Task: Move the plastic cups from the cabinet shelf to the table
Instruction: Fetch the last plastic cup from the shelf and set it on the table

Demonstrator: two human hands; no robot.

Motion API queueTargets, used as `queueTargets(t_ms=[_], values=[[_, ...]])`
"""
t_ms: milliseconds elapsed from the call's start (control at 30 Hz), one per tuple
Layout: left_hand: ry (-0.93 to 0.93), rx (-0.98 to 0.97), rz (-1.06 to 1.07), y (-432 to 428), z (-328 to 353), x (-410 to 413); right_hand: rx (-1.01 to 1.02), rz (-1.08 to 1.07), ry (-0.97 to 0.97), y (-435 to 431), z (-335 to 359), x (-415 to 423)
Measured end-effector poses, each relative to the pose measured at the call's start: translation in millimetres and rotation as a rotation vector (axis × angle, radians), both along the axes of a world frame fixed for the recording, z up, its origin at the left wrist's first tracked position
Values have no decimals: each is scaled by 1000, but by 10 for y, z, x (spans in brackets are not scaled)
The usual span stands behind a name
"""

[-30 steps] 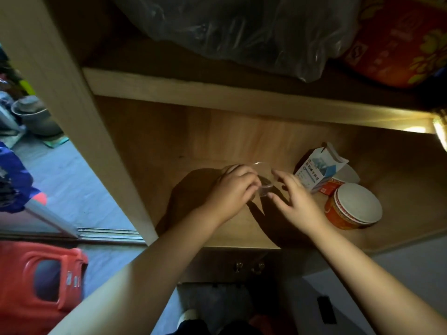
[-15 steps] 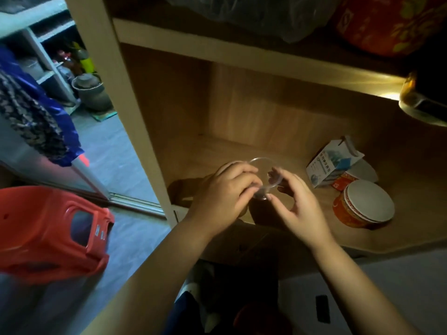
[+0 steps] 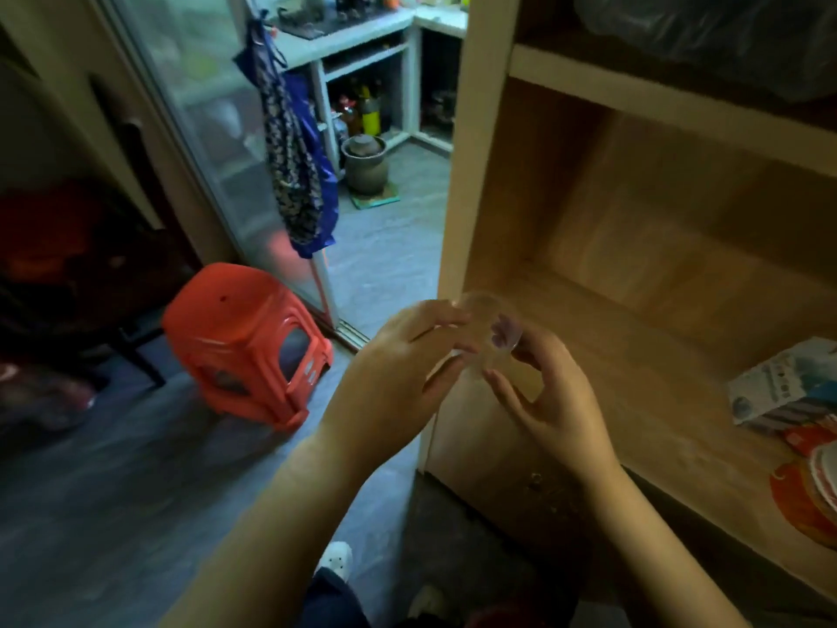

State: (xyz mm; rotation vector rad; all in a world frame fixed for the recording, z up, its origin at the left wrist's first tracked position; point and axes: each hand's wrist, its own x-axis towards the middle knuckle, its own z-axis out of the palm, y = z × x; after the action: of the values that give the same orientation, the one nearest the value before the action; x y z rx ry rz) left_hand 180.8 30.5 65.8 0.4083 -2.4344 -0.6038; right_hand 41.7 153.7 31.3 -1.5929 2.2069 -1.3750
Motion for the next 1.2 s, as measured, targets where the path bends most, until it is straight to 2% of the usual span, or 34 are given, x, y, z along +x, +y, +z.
queueTargets(t_ms=[133, 267, 500, 900, 1000, 1133, 1200], values=[[50, -31, 99, -133, 107, 439, 22, 76, -66, -347, 40, 325], [22, 24, 197, -264, 187, 904, -28, 216, -115, -674, 64, 663], [19, 64, 317, -584, 237, 1822, -117, 385, -5, -1247, 132, 1435], [65, 45, 514, -1339, 144, 3497, -107, 566, -63, -2382, 44, 3017], [82, 27, 576, -1506, 128, 3900, -92, 659, -151, -2644, 38, 3437], [92, 30, 682, -1698, 105, 4358, -91, 727, -73, -2995, 61, 3885], [100, 32, 727, -1802, 89, 4546, -41, 772, -93, -3186, 50, 4065]])
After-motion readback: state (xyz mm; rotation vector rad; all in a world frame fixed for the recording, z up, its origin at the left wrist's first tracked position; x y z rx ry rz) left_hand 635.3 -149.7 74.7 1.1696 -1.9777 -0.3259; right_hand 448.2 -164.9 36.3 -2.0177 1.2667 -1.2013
